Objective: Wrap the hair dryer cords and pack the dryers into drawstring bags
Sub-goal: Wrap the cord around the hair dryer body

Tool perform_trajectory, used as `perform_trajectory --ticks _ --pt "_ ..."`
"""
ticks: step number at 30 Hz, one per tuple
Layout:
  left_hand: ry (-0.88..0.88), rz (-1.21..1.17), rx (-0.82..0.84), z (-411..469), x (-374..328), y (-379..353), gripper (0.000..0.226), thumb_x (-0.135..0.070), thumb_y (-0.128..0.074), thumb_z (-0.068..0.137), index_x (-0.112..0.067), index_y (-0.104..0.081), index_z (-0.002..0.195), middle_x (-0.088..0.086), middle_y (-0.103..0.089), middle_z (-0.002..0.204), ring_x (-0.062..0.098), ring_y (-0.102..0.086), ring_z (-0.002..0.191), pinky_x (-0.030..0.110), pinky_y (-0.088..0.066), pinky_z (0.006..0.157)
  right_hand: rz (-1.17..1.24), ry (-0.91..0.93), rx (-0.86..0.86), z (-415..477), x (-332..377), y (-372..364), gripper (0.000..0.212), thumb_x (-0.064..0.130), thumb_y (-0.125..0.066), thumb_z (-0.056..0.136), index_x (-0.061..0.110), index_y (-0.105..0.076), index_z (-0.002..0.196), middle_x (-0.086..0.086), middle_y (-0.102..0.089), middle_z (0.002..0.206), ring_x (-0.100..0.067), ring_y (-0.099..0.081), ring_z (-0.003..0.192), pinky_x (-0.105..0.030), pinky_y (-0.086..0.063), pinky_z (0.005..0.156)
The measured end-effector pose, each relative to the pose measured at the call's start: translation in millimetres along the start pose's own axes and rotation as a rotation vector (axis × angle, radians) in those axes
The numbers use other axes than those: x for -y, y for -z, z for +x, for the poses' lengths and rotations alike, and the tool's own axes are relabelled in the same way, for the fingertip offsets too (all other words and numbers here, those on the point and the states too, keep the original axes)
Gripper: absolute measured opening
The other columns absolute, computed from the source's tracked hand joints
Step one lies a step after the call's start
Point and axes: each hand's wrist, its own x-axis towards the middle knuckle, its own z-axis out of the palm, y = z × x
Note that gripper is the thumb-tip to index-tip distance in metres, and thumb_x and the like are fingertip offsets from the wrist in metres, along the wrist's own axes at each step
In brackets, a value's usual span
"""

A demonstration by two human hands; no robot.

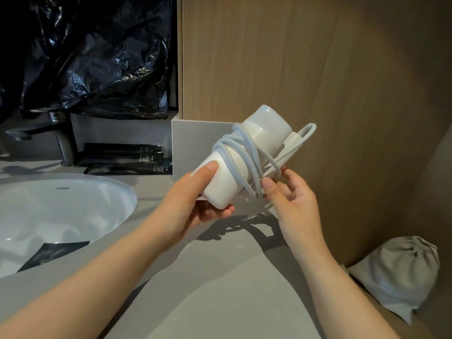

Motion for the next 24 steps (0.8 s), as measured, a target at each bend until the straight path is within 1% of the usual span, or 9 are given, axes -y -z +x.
perform_trajectory --ticks 2,5,8,10,13,15,18,22,24 --pt "-0.082 0.176 -0.047 -1.5 3.1 1.2 0.047 -0.045 -0.076 0.073 -0.017 -0.058 0.106 0.009 -0.066 0.103 0.024 -0.071 0.084 0.039 -0.062 0.071 -0.003 0.021 -0.029 -0.7 0.4 -0.5 0.071 0.049 -0.062 0.077 0.029 -0.041 0.142 0.036 -0.052 0.099 0.012 -0.056 0.085 -0.002 -0.044 0.064" --pt "-0.146 0.298 -0.141 -4.0 5.1 2.3 0.066 -0.045 -0.084 0.055 -0.019 -0.054 0.108 0.004 -0.062 0.103 0.016 -0.070 0.086 0.038 -0.062 0.070 -0.008 0.039 -0.027 -0.5 -0.6 -1.0 0.080 0.056 -0.059 0.069 0.028 -0.042 0.141 0.022 -0.057 0.114 -0.001 -0.060 0.103 -0.006 -0.043 0.072" --pt "-0.169 0.380 -0.175 -5.9 3.5 -0.7 0.067 -0.033 -0.092 0.056 -0.019 -0.051 0.107 0.000 -0.058 0.097 0.005 -0.068 0.073 0.038 -0.062 0.069 -0.021 0.050 -0.032 1.4 -4.2 0.0 0.083 0.057 -0.059 0.066 0.026 -0.042 0.141 0.013 -0.062 0.124 -0.011 -0.061 0.113 -0.013 -0.046 0.077" --pt "-0.179 0.382 -0.181 -4.6 4.1 0.6 0.066 -0.034 -0.091 0.057 -0.017 -0.051 0.107 0.001 -0.059 0.098 0.009 -0.069 0.078 0.039 -0.062 0.070 -0.020 0.060 -0.029 1.8 -5.8 -0.3 0.085 0.058 -0.060 0.065 0.025 -0.042 0.142 0.008 -0.063 0.127 -0.013 -0.062 0.112 -0.017 -0.047 0.080" --pt "-0.158 0.286 -0.158 -2.6 6.1 4.6 0.073 -0.042 -0.085 0.049 -0.013 -0.054 0.108 0.005 -0.062 0.103 0.020 -0.070 0.087 0.036 -0.061 0.070 -0.006 0.076 -0.025 0.5 -4.2 0.2 0.073 0.055 -0.061 0.070 0.028 -0.046 0.136 0.017 -0.068 0.113 -0.002 -0.066 0.102 -0.007 -0.047 0.070" --pt "-0.113 0.110 -0.086 -1.3 4.2 5.7 0.062 -0.035 -0.082 0.058 -0.009 -0.059 0.110 0.007 -0.066 0.101 0.019 -0.069 0.084 0.035 -0.060 0.072 0.003 0.097 -0.027 0.9 -3.8 2.4 0.050 0.042 -0.063 0.081 0.030 -0.051 0.128 0.022 -0.072 0.090 0.006 -0.066 0.088 -0.002 -0.046 0.061" --pt "-0.033 -0.099 -0.004 -0.8 1.1 6.9 0.045 -0.029 -0.070 0.073 -0.008 -0.065 0.112 0.008 -0.066 0.095 0.017 -0.065 0.078 0.033 -0.060 0.073 0.039 0.111 -0.034 2.3 -2.5 4.7 0.036 0.031 -0.061 0.088 0.021 -0.060 0.122 0.022 -0.072 0.081 0.003 -0.066 0.076 -0.002 -0.046 0.063" --pt "-0.035 -0.053 -0.024 0.0 1.8 7.4 0.043 -0.033 -0.069 0.073 -0.009 -0.064 0.109 0.011 -0.067 0.096 0.022 -0.066 0.080 0.030 -0.059 0.069 0.074 0.092 -0.033 3.5 -3.0 5.2 0.035 0.027 -0.060 0.089 0.015 -0.064 0.122 0.019 -0.068 0.068 0.001 -0.061 0.063 -0.006 -0.047 0.060" --pt "-0.087 0.042 -0.089 -0.8 2.2 4.3 0.048 -0.037 -0.076 0.072 -0.013 -0.058 0.109 0.011 -0.066 0.106 0.024 -0.069 0.085 0.030 -0.059 0.067 0.084 0.084 -0.048 3.8 -3.8 5.9 0.035 0.026 -0.061 0.089 0.013 -0.065 0.121 0.018 -0.068 0.066 0.002 -0.061 0.063 -0.006 -0.048 0.061"
